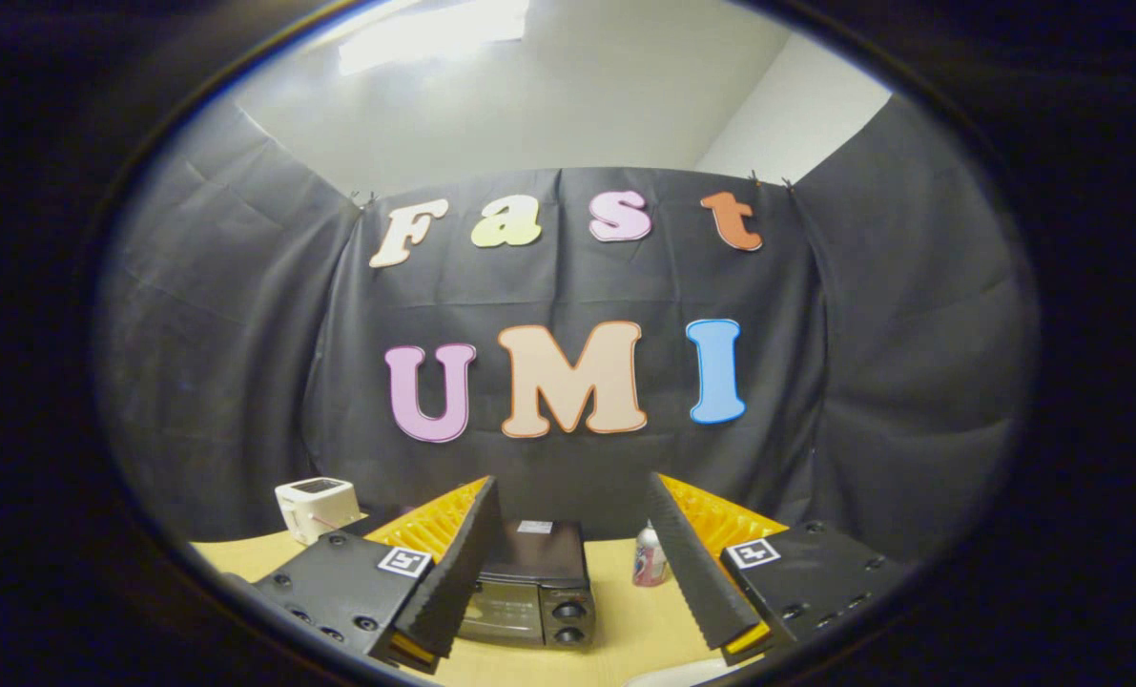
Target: Open the toaster oven, put the food inside, and close the toaster oven door.
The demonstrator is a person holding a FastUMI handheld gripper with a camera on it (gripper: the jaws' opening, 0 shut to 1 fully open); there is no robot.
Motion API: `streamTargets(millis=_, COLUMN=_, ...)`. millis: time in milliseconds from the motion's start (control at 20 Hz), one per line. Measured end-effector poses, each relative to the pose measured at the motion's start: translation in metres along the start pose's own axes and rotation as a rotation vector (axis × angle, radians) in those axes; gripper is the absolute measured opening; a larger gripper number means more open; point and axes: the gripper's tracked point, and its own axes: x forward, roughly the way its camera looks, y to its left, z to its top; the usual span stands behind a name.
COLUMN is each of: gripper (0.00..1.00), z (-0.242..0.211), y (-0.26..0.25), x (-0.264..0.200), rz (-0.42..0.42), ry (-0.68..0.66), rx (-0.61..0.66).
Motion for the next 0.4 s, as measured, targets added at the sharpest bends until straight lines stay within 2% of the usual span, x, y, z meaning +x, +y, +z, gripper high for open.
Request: streamTargets(millis=400, gripper=0.96, z=-0.012, y=-0.001, x=-0.001, rz=0.038, ry=0.026, rx=-0.001)
